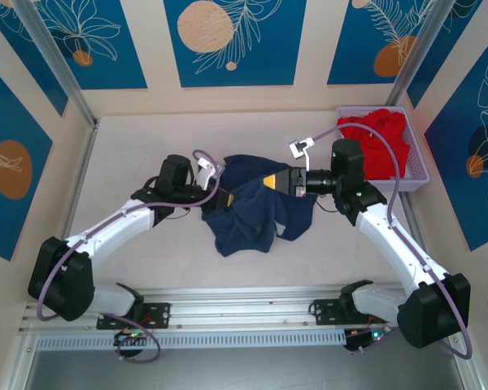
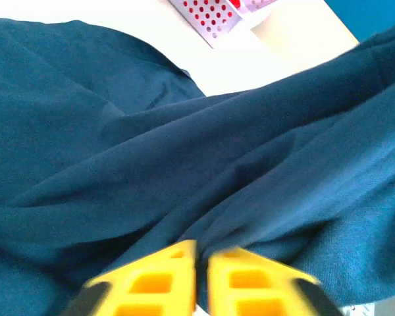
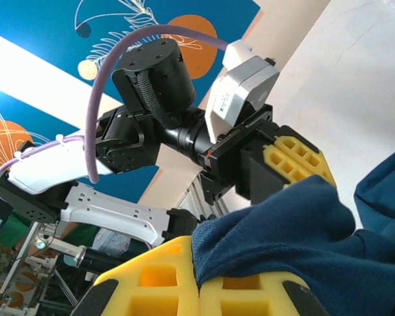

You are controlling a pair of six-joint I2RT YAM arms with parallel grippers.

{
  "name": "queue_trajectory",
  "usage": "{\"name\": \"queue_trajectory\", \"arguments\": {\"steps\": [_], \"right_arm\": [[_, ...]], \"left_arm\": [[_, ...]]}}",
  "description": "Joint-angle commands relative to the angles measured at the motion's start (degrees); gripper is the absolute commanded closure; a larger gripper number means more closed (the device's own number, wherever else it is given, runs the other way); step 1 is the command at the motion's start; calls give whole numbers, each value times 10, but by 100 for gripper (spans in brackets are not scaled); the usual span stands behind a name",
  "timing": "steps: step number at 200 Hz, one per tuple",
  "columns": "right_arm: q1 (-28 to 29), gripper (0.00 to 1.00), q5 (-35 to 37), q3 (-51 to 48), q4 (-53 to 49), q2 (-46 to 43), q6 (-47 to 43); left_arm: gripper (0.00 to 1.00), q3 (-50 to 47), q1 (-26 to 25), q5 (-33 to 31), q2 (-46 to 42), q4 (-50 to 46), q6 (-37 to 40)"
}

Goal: Fold the inside-out t-shirt

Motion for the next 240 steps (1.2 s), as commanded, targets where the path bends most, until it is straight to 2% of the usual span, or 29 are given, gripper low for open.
{"name": "queue_trajectory", "arguments": {"steps": [1,32,65,98,114,123,135,165,180,205,217,240], "right_arm": [[1,100,-7,-5,-16,-11,-48],[-1,100,-43,5,-54,-5,-105],[-1,100,-56,13,-66,2,-121],[-1,100,-62,15,-65,3,-122],[-1,100,-71,12,-64,3,-123],[-2,100,-76,11,-65,1,-128],[-3,100,-82,7,-67,-4,-133],[-19,100,-69,-11,-74,-17,-137],[-33,100,-46,-18,-75,-22,-120],[-52,95,12,-19,-111,-26,-108],[-55,91,40,-15,-133,-26,-110],[-58,86,51,-15,-142,-28,-108]], "left_arm": [[68,-4,-1,5,-25,17,10],[49,-2,-2,-45,-57,19,14],[32,22,-34,-22,-60,13,59],[25,65,-81,-12,-28,-25,122],[25,98,-89,-21,4,-46,133],[28,113,-90,-11,23,-48,134],[37,132,-91,17,47,-49,132],[85,158,-88,131,74,-35,96],[99,135,-78,207,59,36,38],[100,82,-60,247,16,145,-49],[100,71,-54,243,-2,147,-54],[100,64,-47,236,-17,138,-55]]}}
